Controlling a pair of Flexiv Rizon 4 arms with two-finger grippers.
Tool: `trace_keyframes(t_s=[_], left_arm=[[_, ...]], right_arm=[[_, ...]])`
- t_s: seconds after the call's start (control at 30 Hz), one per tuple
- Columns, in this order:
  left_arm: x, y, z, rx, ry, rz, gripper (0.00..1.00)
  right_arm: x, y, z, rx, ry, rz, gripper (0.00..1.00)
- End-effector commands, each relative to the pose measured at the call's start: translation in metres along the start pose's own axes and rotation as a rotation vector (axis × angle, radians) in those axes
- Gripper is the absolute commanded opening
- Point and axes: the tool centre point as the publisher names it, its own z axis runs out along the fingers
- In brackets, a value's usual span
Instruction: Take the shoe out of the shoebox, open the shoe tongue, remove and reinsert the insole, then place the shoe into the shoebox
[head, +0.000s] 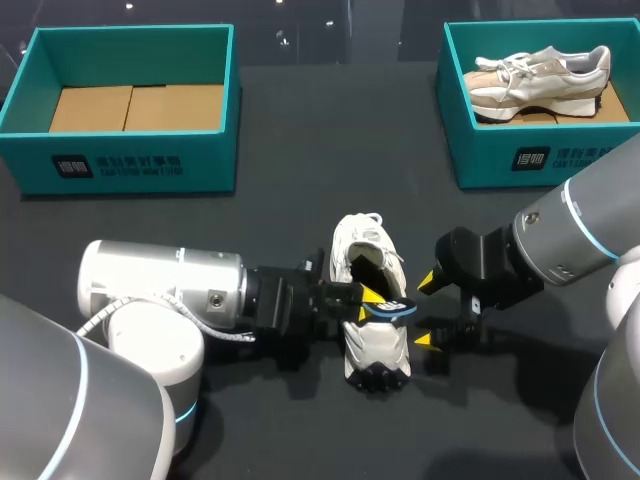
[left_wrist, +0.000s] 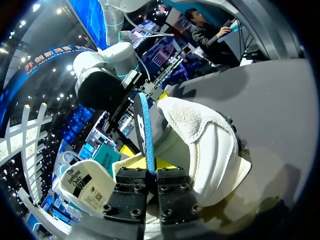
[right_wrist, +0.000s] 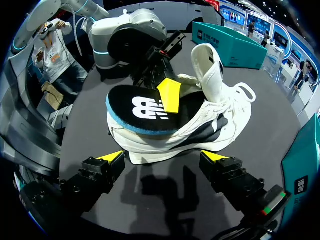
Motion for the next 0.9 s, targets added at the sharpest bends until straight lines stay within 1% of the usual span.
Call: trace_keyframes(t_s=[0.03, 0.13, 0.2, 0.27, 0.37, 0.57, 0.67, 0.73, 0.77, 0.83, 0.9], left_arm=[[0.0, 0.001, 0.002, 0.015, 0.0, -0.003, 0.0], [-0.002, -0.01, 0.002, 0.044, 0.0, -0.009, 0.24], [-0.003, -0.016, 0.001, 0.06, 0.0, -0.011, 0.29], [-0.005, -0.024, 0.001, 0.071, -0.001, -0.011, 0.31], [-0.007, -0.033, 0.0, 0.086, 0.002, -0.017, 0.29], [-0.008, -0.04, 0.003, 0.088, 0.04, -0.053, 0.26], [-0.005, -0.039, 0.006, 0.069, 0.074, -0.065, 0.25], [0.0, -0.034, 0.008, 0.034, 0.11, -0.07, 0.23], [0.001, -0.032, 0.009, 0.019, 0.118, -0.067, 0.2], [0.004, -0.027, 0.01, -0.002, 0.138, -0.066, 0.0], [0.007, -0.023, 0.01, -0.022, 0.149, -0.051, 0.0]], right_arm=[[0.002, 0.0, 0.0, 0.003, -0.003, 0.0, 1.0], [0.002, 0.0, 0.0, 0.003, -0.003, 0.0, 1.0], [0.002, 0.0, 0.0, 0.003, -0.003, 0.0, 1.0], [0.002, 0.0, 0.0, 0.003, -0.003, 0.0, 1.0], [0.002, 0.0, 0.0, 0.003, -0.003, 0.0, 1.0], [0.002, 0.0, 0.0, 0.003, -0.003, 0.0, 1.0], [0.002, 0.0, 0.0, 0.003, -0.003, 0.0, 1.0], [0.002, 0.0, 0.0, 0.003, -0.003, 0.0, 1.0], [0.002, 0.0, 0.0, 0.003, -0.003, 0.0, 1.0], [0.002, 0.0, 0.0, 0.003, -0.003, 0.0, 1.0], [0.002, 0.0, 0.0, 0.003, -0.003, 0.0, 1.0]])
